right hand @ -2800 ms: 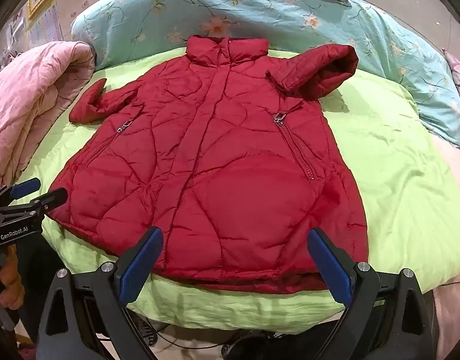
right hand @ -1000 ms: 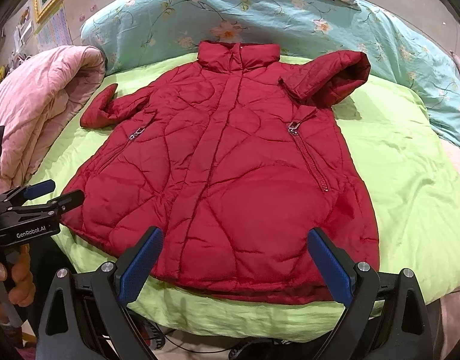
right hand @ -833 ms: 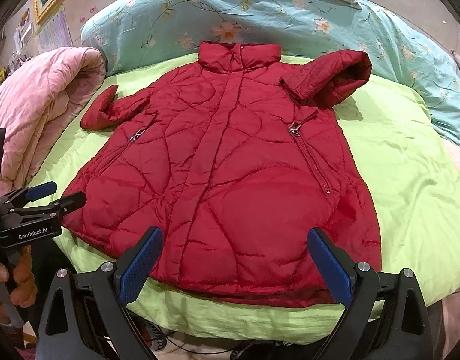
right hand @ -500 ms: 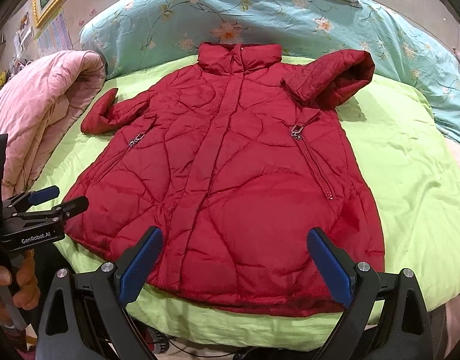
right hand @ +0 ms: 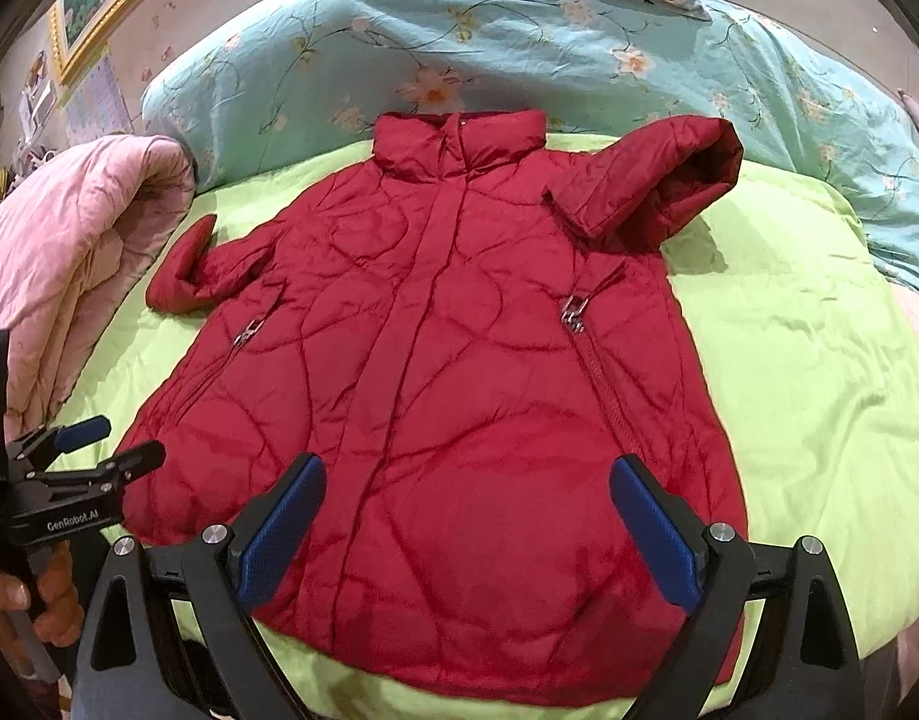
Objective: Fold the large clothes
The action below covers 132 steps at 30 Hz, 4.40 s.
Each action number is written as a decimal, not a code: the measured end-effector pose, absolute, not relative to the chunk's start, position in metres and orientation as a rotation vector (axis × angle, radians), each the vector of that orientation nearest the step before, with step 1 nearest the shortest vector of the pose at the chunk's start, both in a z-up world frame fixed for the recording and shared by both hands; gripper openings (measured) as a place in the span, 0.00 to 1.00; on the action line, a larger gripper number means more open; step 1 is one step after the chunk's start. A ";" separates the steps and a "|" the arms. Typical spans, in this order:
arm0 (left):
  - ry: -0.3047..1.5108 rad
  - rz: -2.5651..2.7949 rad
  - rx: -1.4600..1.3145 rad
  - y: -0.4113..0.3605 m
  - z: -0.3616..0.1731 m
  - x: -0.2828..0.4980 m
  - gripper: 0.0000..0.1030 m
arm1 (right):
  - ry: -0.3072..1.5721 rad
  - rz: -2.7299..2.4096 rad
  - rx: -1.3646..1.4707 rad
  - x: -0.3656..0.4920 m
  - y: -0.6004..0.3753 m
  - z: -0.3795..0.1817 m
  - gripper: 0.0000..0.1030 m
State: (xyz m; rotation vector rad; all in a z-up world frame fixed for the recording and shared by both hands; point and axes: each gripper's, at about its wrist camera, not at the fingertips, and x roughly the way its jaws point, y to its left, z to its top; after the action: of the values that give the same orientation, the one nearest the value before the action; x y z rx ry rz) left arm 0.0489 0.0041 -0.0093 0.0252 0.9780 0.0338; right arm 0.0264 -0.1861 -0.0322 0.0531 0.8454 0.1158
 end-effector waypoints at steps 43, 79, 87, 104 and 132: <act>1.002 -0.057 -0.110 0.005 -0.017 0.183 0.86 | 0.810 0.072 0.466 0.301 -0.314 -0.070 0.17; 1.055 -0.264 -0.581 0.091 -0.039 0.286 0.86 | 0.995 0.672 0.722 0.321 -0.094 -0.113 0.45; 1.109 -0.291 -0.545 0.066 -0.063 0.318 0.86 | 0.937 0.585 0.663 0.285 -0.136 -0.099 0.45; 1.024 -0.156 -0.180 0.065 -0.059 0.327 0.11 | 0.751 0.200 0.270 0.299 -0.238 -0.050 0.44; 0.917 -0.091 -0.169 0.078 -0.049 0.285 0.37 | 0.853 0.130 0.175 0.283 -0.226 -0.074 0.44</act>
State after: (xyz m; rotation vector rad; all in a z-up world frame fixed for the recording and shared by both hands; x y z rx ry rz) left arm 0.2847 0.0776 -0.0485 -0.1691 0.9172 -0.0915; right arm 0.2827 -0.2258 -0.0740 0.1747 0.8528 0.1300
